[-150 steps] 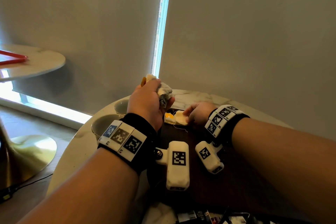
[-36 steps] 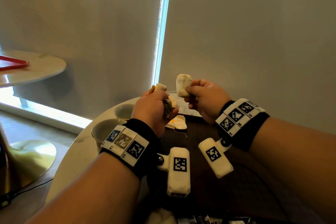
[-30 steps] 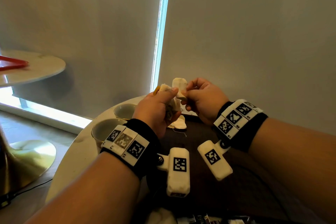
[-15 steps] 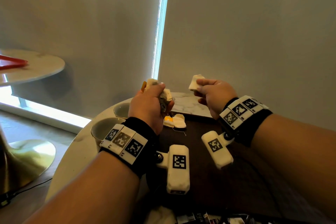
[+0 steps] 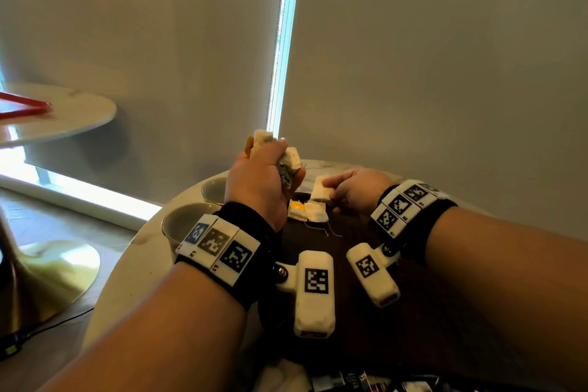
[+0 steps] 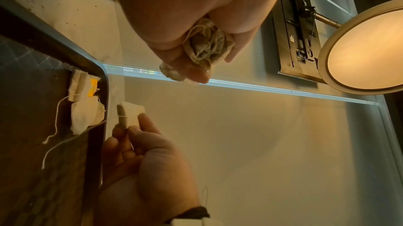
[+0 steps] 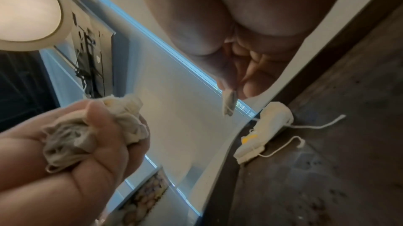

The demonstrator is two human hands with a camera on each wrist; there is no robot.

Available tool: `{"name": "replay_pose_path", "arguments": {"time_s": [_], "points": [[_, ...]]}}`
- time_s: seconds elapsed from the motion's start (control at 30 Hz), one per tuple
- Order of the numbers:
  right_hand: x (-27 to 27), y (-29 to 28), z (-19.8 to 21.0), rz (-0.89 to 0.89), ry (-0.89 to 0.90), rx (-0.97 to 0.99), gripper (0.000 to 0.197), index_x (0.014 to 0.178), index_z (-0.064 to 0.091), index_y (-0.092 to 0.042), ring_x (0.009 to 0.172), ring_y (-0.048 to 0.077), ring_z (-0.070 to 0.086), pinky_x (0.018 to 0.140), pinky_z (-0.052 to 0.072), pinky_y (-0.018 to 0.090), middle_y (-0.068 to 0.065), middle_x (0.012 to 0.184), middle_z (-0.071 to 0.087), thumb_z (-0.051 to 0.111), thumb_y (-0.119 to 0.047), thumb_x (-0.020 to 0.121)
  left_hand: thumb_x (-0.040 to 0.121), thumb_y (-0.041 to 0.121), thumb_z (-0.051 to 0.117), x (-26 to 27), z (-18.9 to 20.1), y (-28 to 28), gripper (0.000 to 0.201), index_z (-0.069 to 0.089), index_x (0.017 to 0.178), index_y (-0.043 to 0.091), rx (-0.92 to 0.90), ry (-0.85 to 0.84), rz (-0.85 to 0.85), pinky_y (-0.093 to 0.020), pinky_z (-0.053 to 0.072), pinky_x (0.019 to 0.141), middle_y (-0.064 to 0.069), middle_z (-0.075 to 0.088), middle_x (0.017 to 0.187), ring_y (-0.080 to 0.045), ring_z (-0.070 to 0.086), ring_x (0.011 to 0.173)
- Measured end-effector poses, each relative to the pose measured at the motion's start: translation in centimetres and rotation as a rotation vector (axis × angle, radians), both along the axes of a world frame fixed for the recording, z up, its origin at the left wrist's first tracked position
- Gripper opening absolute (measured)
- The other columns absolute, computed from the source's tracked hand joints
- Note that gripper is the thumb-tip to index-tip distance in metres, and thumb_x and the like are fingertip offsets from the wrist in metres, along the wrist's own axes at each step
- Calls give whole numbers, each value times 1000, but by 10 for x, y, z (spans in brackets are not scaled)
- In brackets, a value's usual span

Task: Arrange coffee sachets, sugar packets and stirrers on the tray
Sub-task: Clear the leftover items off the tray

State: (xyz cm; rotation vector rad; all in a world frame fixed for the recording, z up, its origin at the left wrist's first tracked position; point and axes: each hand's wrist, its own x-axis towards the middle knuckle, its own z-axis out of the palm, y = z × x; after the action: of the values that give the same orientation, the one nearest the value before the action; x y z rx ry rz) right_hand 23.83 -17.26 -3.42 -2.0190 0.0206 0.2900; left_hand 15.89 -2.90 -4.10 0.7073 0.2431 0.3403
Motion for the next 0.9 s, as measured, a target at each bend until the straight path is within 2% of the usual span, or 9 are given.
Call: {"name": "replay_pose_path", "arguments": {"time_s": [0.13, 0.2, 0.3, 0.47, 0.53, 0.63, 0.7, 0.8, 0.9], "points": [[2, 3, -5, 15, -4, -57, 29, 105, 72, -6, 84, 25, 64, 63, 57, 27, 19, 117, 64, 58, 13, 89, 91, 18, 76, -1, 0, 0, 23, 64, 111, 19, -5, -11, 1, -29, 58, 61, -15, 63, 118, -34, 69, 105], [5, 1, -10, 45, 28, -79, 28, 108, 72, -4, 77, 23, 63, 57, 57, 26, 17, 105, 65, 58, 12, 90, 91, 18, 76, -2, 0, 0, 26, 64, 115, 16, 2, -18, 0, -29, 58, 64, -15, 63, 118, -32, 68, 104], [8, -2, -16, 96, 69, -115, 24, 102, 71, -4, 66, 22, 64, 47, 57, 25, 14, 86, 65, 58, 12, 90, 91, 18, 76, -3, 0, 0, 31, 64, 119, 15, 7, -17, -7, -29, 59, 65, -14, 63, 119, -31, 68, 104], [4, -4, -19, 95, 100, -109, 18, 107, 68, 6, 45, 20, 65, 39, 52, 24, 18, 76, 62, 57, 8, 92, 91, 19, 75, -4, 1, 0, 27, 64, 116, 18, 5, -4, -17, -29, 59, 64, -15, 64, 119, -32, 68, 104], [4, -3, -20, 96, 76, -200, 15, 105, 69, 3, 54, 21, 66, 45, 54, 25, 16, 79, 65, 58, 3, 94, 92, 19, 75, -3, 1, 0, 27, 65, 116, 17, 5, 4, -17, -29, 59, 63, -15, 64, 118, -32, 69, 104], [5, -4, -20, 106, -12, -304, 24, 113, 70, -7, 70, 18, 68, 57, 55, 28, 9, 90, 71, 64, -5, 90, 91, 20, 76, -4, 1, 0, 31, 64, 120, 14, 11, 18, -26, -28, 59, 62, -16, 64, 118, -32, 69, 104], [7, -8, -16, 99, -44, -310, 26, 113, 71, -11, 71, 17, 68, 59, 55, 28, 6, 90, 71, 64, -5, 89, 91, 20, 76, -4, 1, -1, 33, 64, 121, 14, 11, 25, -33, -27, 58, 60, -16, 64, 120, -32, 69, 104], [6, -7, -9, 74, -13, -270, 17, 102, 71, -12, 70, 16, 66, 59, 58, 26, 6, 87, 68, 61, -1, 93, 91, 20, 76, -5, 2, -1, 34, 64, 121, 14, 14, 23, -30, -27, 59, 59, -16, 63, 120, -32, 68, 106], [-1, -2, -8, 116, 30, -305, 14, 102, 71, -13, 85, 21, 67, 83, 60, 33, 10, 94, 70, 61, -6, 95, 90, 21, 77, -8, 4, -3, 29, 64, 116, 15, 19, 22, -26, -28, 60, 63, -15, 63, 118, -31, 68, 105]]}}
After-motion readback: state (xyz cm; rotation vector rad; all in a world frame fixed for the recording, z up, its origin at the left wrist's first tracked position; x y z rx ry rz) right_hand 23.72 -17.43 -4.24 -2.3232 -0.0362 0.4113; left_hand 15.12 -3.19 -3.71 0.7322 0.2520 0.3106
